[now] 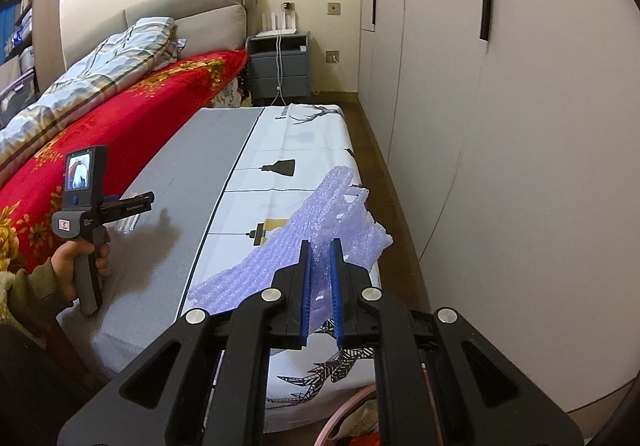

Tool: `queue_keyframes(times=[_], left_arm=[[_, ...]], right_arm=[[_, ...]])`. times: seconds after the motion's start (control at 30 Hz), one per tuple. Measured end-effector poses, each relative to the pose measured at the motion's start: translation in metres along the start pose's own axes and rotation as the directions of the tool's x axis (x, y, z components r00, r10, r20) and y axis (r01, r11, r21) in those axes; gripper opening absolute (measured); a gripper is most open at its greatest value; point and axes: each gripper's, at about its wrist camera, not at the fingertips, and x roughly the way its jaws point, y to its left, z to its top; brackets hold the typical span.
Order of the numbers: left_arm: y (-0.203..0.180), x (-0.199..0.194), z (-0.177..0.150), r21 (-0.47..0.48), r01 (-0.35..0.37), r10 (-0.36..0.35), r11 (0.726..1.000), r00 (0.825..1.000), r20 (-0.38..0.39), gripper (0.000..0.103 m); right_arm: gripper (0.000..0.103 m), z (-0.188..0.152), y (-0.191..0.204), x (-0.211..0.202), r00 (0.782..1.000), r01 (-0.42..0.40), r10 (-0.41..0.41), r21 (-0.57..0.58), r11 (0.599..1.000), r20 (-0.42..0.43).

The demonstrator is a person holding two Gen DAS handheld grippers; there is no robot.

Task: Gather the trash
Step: 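Grasp the clear straw packet with the left tool and lift it, then carry the foam net and straw packet over the pink bin and release both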

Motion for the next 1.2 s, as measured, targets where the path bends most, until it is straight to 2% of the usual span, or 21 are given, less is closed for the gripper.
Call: queue_keyframes(times=[0.1,0.13,0.17,0.23,0.3,0.43,0.6,0.7,0.83,0.93,1.07,1.2], left_arm=[[0.003,0.009,-0.001,-0.022,0.013,-0.014,1.0,0.999,-0.044,0.048],[0.006,0.012,0.0,-0.036,0.018,-0.02,0.999,0.998,-0.057,0.034],[0.009,0.013,0.0,-0.055,0.031,-0.035,0.998,0.997,-0.064,0.014],[0.016,0.013,-0.003,-0.094,0.052,-0.057,0.994,0.997,-0.058,0.005],[0.019,0.008,-0.005,-0.111,0.072,-0.078,0.991,0.996,-0.048,0.005],[0.012,-0.02,-0.001,-0.062,0.084,-0.085,0.995,0.996,-0.006,0.005],[0.001,-0.09,0.019,0.001,0.139,-0.138,0.99,0.986,0.09,0.005],[-0.014,-0.142,0.029,0.051,0.19,-0.196,0.98,0.97,0.145,0.005],[-0.043,-0.211,0.035,0.109,0.3,-0.316,0.948,0.93,0.188,0.005],[-0.076,-0.252,0.027,0.169,0.363,-0.392,0.916,0.899,0.194,0.005],[-0.139,-0.294,-0.005,0.272,0.421,-0.47,0.865,0.87,0.147,0.005],[-0.189,-0.31,-0.041,0.312,0.496,-0.54,0.81,0.839,0.066,0.005]], right_arm=[[0.009,-0.001,0.003,0.003,1.0,-0.005,0.005,0.003,1.0,-0.004],[0.009,-0.001,0.003,0.003,1.0,-0.01,0.01,0.006,1.0,-0.006],[0.009,-0.002,0.002,0.002,1.0,-0.012,0.012,0.008,1.0,-0.005],[0.009,0.0,0.003,-0.001,1.0,-0.014,0.014,0.01,1.0,-0.004],[0.01,0.0,-0.002,-0.007,1.0,-0.015,0.015,0.016,1.0,0.005],[0.009,0.002,-0.007,-0.021,0.999,-0.013,0.012,0.029,0.999,0.031],[0.009,0.005,-0.013,-0.049,0.997,-0.021,0.018,0.046,0.999,0.08],[0.01,0.004,-0.021,-0.071,0.993,-0.023,0.016,0.059,0.998,0.113],[0.01,0.002,-0.037,-0.103,0.988,-0.015,0.003,0.073,0.997,0.157],[0.01,-0.005,-0.054,-0.127,0.984,0.005,-0.021,0.092,0.996,0.177],[0.01,-0.02,-0.076,-0.151,0.982,0.028,-0.051,0.123,0.992,0.183],[0.01,-0.042,-0.098,-0.161,0.986,0.069,-0.091,0.15,0.986,0.143]])
